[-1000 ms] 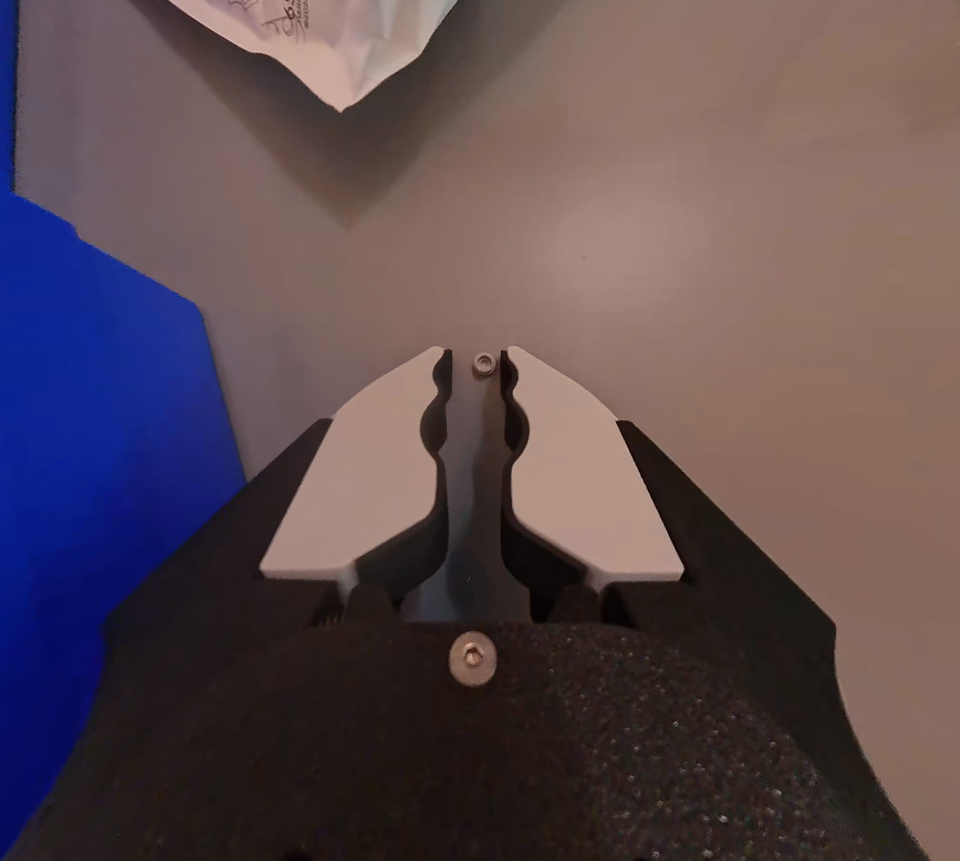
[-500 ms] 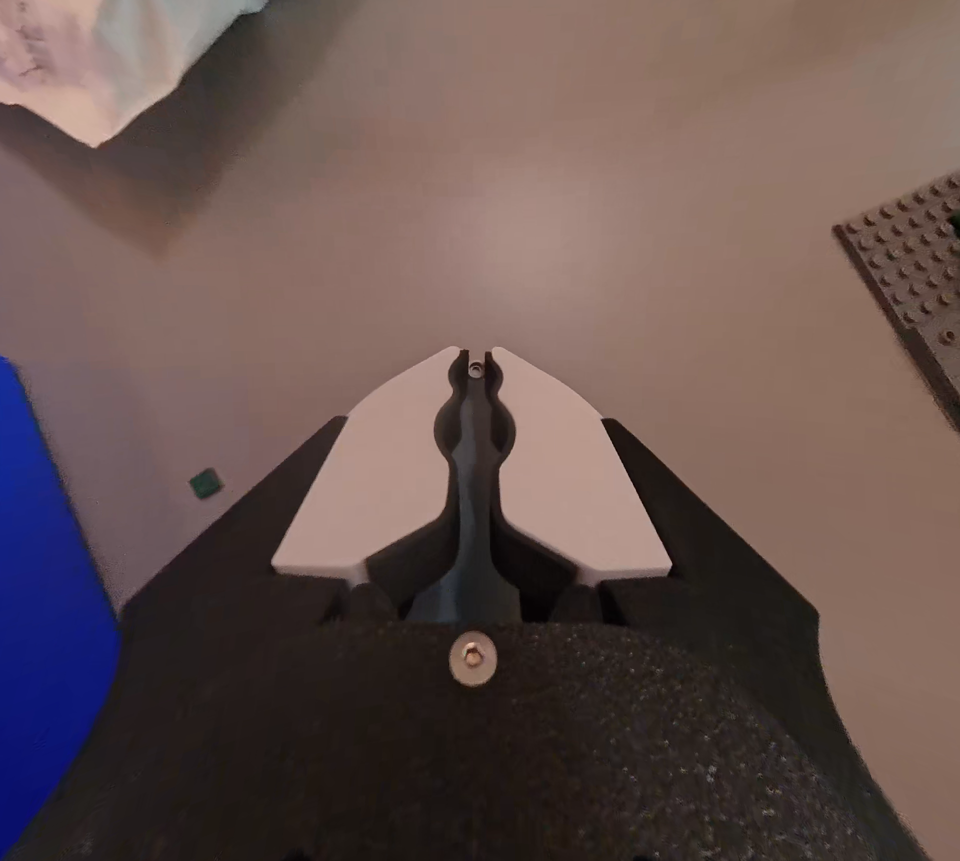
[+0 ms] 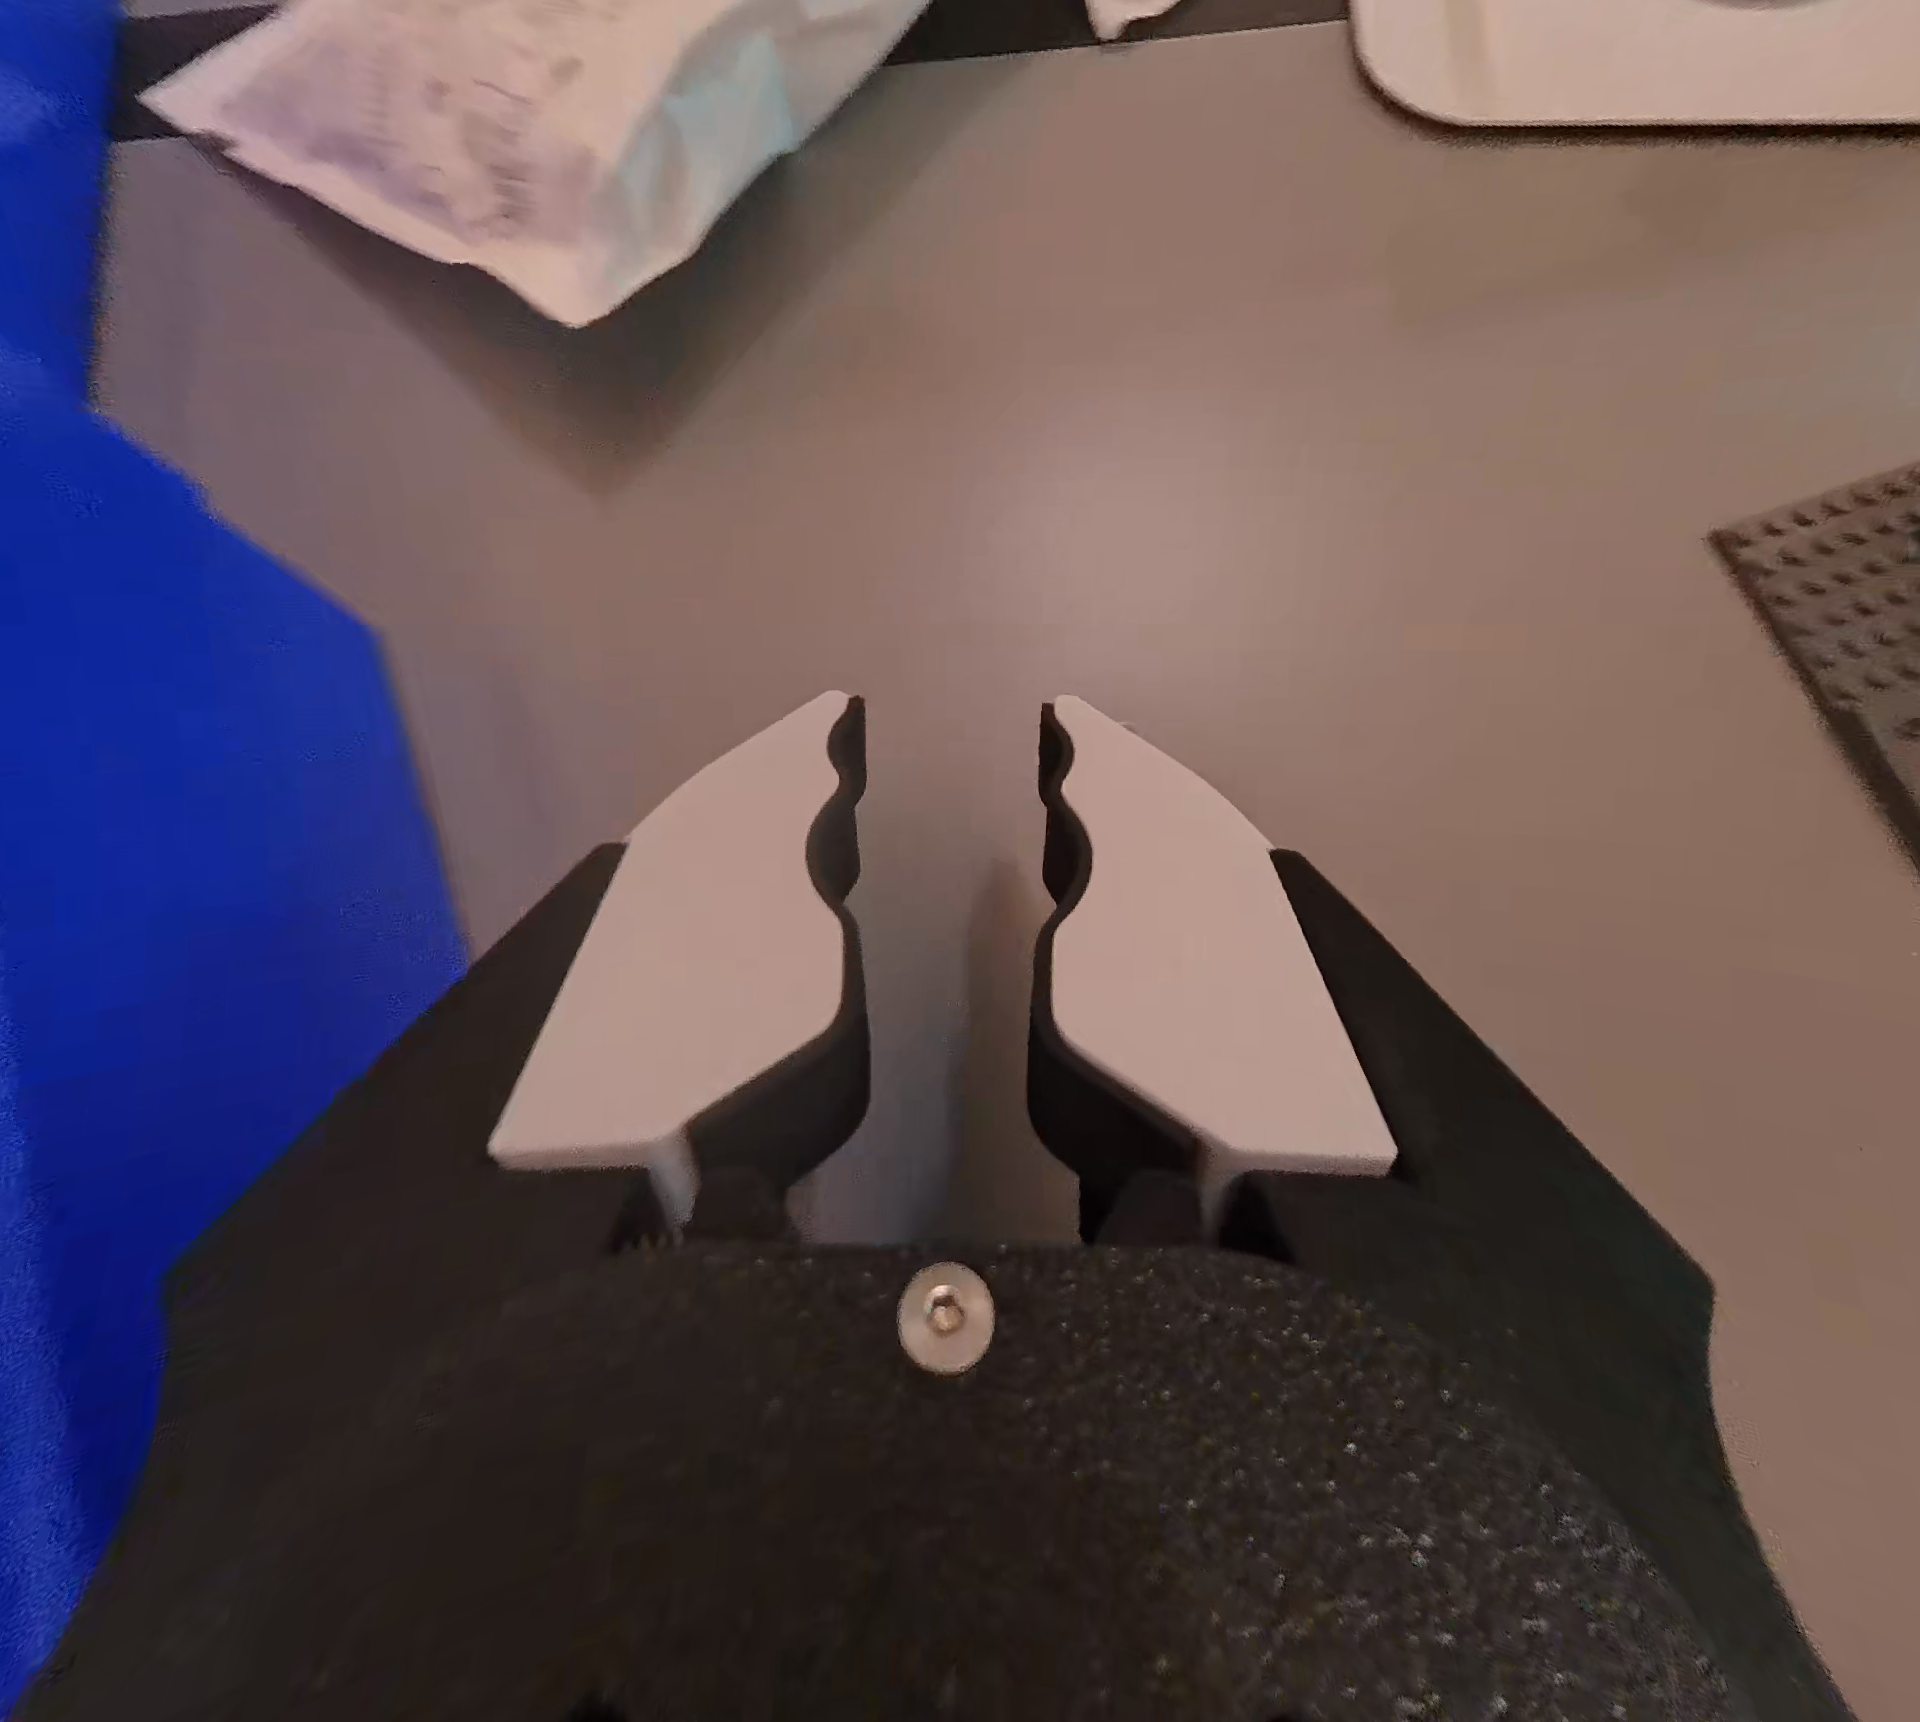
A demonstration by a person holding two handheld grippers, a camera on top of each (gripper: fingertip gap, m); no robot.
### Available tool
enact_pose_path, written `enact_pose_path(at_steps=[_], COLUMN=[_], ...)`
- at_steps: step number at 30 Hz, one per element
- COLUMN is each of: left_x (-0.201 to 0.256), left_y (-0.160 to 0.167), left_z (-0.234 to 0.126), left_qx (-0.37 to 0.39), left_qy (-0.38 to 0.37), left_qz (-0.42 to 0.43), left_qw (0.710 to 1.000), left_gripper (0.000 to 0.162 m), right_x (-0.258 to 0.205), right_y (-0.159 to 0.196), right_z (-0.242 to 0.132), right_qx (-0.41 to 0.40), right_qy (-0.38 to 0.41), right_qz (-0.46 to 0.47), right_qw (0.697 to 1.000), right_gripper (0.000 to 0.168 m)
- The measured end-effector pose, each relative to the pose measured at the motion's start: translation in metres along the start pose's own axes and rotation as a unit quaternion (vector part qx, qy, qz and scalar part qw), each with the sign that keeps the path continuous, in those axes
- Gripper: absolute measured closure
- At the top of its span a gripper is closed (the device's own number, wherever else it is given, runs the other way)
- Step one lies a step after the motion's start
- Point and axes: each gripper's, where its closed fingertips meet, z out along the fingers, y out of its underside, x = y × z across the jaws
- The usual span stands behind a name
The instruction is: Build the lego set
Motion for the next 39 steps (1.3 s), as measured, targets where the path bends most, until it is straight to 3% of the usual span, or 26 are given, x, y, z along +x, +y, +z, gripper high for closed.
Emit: enact_pose_path(at_steps=[6,13,22,28,39], left_x=[-0.031,-0.052,-0.061,-0.061,-0.057], left_y=[0.020,0.026,0.038,0.042,0.032], left_z=[-0.001,0.003,0.016,0.015,0.011], left_qx=[-0.043,-0.054,-0.109,-0.128,-0.123], left_qy=[-0.094,-0.151,-0.151,-0.129,-0.094], left_qz=[-0.010,-0.060,-0.106,-0.125,-0.118], left_qw=[0.995,0.985,0.977,0.975,0.981], left_gripper=[0.127,0.127,0.131,0.153,0.155], right_x=[-0.003,-0.004,-0.009,-0.011,-0.012], right_y=[0.002,0.002,-0.005,-0.007,-0.006], right_z=[0.002,0.003,-0.002,-0.002,-0.002], right_qx=[-0.006,-0.008,-0.001,-0.003,-0.007], right_qy=[-0.005,-0.016,-0.038,-0.046,-0.052], right_qz=[-0.003,0.012,0.024,0.030,0.035], right_qw=[1.000,1.000,0.999,0.998,0.998], right_gripper=[0.168,0.168,0.168,0.168,0.168])
